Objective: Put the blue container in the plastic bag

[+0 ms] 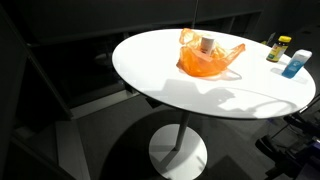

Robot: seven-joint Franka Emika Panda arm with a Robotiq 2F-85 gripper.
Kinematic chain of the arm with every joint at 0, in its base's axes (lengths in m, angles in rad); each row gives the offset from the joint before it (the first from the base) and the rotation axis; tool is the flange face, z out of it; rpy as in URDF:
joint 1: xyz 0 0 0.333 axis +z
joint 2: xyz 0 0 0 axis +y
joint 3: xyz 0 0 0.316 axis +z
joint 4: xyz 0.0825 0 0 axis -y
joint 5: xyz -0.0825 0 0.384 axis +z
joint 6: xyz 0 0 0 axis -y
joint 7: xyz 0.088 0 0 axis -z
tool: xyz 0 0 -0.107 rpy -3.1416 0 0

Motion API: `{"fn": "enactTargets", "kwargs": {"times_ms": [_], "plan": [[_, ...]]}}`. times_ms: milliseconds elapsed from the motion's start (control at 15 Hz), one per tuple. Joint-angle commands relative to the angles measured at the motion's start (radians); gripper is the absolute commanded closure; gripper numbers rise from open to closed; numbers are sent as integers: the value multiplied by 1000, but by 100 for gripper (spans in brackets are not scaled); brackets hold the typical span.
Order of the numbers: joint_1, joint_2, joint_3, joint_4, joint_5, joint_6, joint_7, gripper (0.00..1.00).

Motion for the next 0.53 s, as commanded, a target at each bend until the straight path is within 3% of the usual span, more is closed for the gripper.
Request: {"fn": "enactTargets", "kwargs": {"times_ms": [0,467], "plan": [[-40,67,-18,112,-44,-82,15,0],[-143,194,-130,221,-79,-118,-7,0]]}}
